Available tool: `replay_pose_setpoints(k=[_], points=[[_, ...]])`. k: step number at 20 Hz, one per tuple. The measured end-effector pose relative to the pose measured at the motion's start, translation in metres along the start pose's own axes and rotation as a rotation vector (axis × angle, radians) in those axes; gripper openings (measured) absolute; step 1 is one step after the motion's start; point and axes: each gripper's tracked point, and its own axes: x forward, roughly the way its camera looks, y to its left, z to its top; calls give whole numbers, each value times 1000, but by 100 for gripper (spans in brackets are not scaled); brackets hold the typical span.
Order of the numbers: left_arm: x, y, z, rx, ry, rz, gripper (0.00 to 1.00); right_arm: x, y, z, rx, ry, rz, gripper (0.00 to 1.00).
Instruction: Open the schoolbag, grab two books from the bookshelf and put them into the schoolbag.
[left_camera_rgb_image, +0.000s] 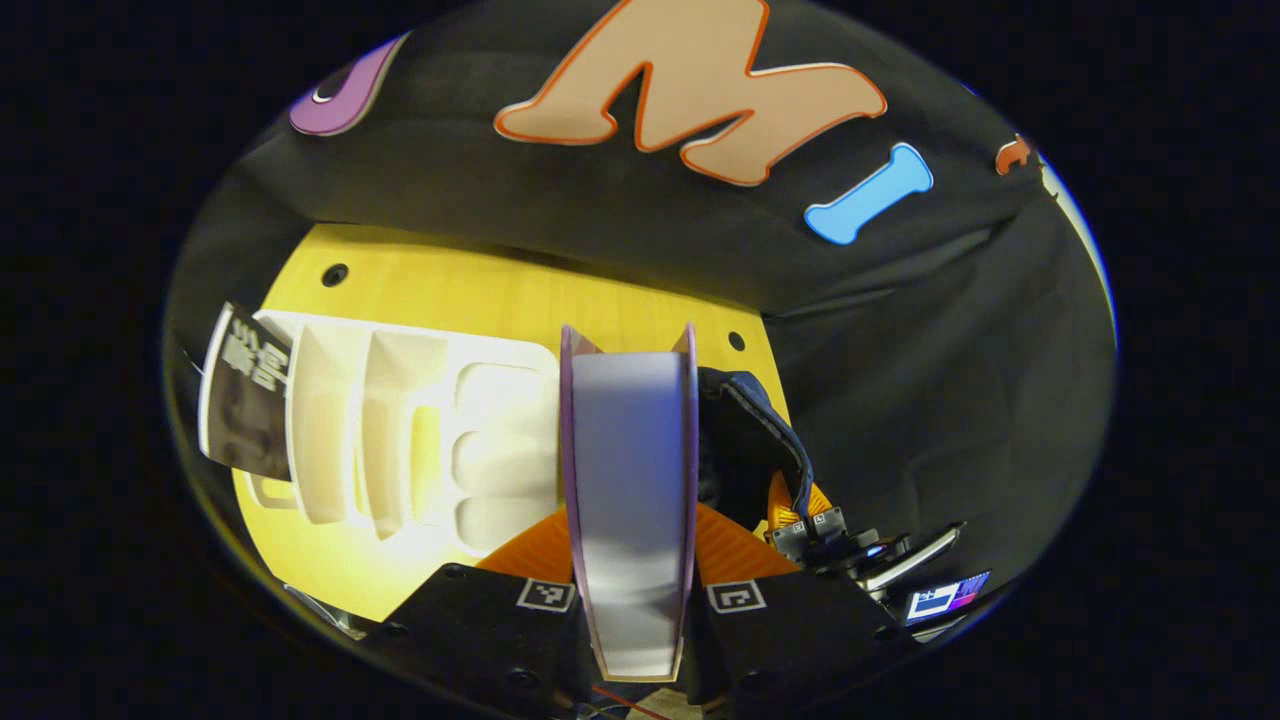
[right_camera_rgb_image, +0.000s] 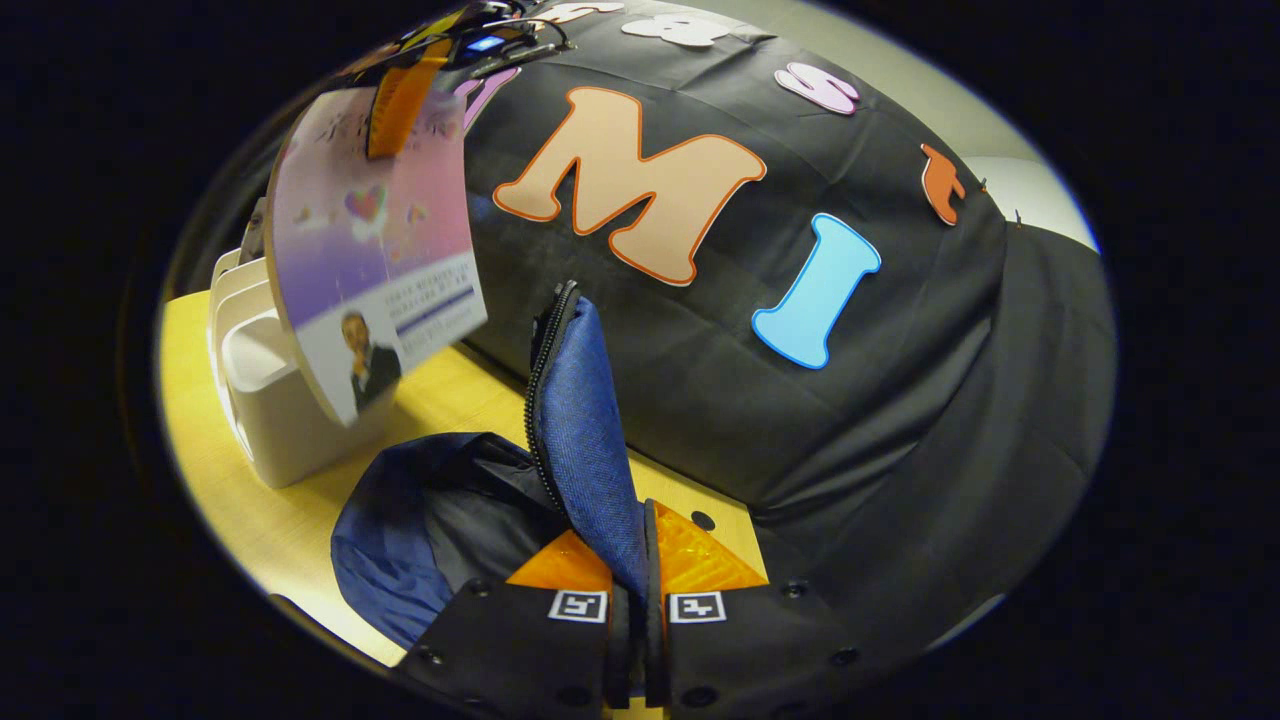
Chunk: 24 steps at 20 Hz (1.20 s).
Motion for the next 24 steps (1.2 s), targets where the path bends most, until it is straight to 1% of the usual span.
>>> replay_pose_setpoints(k=[3, 5, 6, 7, 10, 11, 12, 14, 17, 18, 20, 21, 24], points=[[54, -4, -21, -29, 5, -55, 33, 1, 1, 1, 20, 0, 9, 9], [90, -7, -39, -74, 6, -97, 34, 2, 2, -1, 34, 4, 11, 9], [106, -12, -46, -93, 10, -128, 34, 1, 2, -2, 42, 6, 17, 9], [120, -16, -53, -112, 11, -156, 33, 2, 2, -2, 45, 8, 20, 6], [158, -29, -66, -144, 3, -216, 34, 2, 3, -1, 48, 3, 35, 6], [167, -31, -67, -151, 1, -233, 34, 3, 4, -1, 46, 2, 41, 5], [177, -36, -70, -154, -4, -248, 34, 3, 4, -1, 47, 2, 47, 6], [197, -49, -70, -164, -27, -292, 34, 3, 5, -1, 53, 0, 59, 6], [217, -51, -61, -197, -78, -355, 33, 4, 5, -2, 55, 4, 56, 6], [221, -52, -62, -202, -83, -371, 34, 4, 5, -4, 65, 9, 60, 6], [228, -53, -58, -203, -110, -392, 33, 6, 4, -4, 77, 13, 61, 6], [233, -53, -57, -205, -122, -399, 35, 7, 4, -4, 77, 15, 60, 6], [250, -58, -58, -230, -125, -424, 35, 13, 6, -7, 83, 28, 65, 5]])
